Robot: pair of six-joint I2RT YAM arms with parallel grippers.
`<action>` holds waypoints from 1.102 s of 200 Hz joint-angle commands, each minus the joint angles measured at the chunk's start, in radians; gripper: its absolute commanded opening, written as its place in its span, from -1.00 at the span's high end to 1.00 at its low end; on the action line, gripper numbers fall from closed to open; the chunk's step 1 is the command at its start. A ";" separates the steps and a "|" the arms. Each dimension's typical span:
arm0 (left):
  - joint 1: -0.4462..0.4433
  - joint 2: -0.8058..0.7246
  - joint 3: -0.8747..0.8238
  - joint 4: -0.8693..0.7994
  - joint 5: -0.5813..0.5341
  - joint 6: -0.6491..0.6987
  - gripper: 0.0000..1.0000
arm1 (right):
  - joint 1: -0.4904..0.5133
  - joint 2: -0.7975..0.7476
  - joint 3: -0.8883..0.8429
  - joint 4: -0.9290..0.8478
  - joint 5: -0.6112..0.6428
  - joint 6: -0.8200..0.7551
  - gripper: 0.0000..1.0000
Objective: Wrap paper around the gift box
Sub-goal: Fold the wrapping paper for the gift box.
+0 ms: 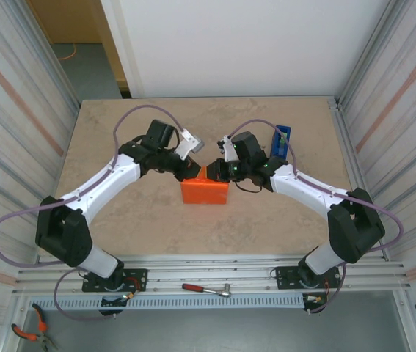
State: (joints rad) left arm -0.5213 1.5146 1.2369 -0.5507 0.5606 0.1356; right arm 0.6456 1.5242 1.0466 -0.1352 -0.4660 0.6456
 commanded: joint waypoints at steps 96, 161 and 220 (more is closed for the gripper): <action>-0.025 0.018 -0.040 -0.092 -0.019 0.027 0.89 | -0.027 0.052 -0.004 -0.171 0.015 -0.009 1.00; -0.030 0.040 -0.048 -0.097 -0.007 0.019 0.95 | -0.037 -0.008 0.102 -0.187 0.007 0.016 1.00; -0.033 0.050 -0.051 -0.095 0.001 0.019 0.96 | -0.015 -0.010 0.116 -0.179 0.015 0.030 1.00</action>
State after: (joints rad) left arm -0.5392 1.5295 1.2121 -0.6025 0.5545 0.1535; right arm 0.6167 1.5345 1.1320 -0.2916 -0.4660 0.6540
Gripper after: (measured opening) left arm 0.065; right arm 0.061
